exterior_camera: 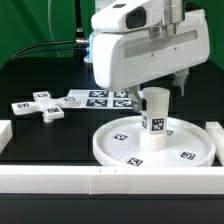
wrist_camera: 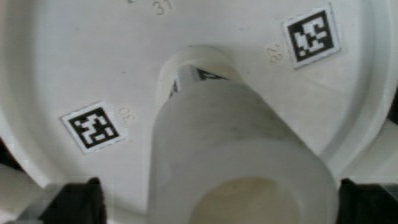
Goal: Assemble round table
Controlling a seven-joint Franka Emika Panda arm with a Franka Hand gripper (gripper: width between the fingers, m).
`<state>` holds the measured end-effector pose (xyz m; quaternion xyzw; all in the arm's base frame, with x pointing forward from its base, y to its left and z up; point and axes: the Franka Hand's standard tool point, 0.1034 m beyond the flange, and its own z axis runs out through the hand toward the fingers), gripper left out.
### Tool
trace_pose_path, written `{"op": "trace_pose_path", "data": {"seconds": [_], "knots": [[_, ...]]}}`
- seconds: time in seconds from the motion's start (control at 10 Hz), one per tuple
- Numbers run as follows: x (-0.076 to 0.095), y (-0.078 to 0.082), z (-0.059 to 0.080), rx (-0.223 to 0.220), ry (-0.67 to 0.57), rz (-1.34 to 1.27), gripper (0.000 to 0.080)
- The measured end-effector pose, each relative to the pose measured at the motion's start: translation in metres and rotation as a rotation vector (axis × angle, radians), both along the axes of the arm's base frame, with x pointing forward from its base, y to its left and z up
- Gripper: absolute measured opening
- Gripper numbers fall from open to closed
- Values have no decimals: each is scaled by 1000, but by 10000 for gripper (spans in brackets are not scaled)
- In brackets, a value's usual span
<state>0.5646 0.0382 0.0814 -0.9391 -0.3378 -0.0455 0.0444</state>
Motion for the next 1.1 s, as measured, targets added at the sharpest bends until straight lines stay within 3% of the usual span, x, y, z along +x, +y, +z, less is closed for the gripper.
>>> {"op": "trace_pose_path", "data": {"seconds": [0.4,0.9,1.1], "knots": [[0,-5,0,-39,-26,262,649],[3,3,1,-134,-58,704,649],[1,2,0,-152,-52,822,649]]}}
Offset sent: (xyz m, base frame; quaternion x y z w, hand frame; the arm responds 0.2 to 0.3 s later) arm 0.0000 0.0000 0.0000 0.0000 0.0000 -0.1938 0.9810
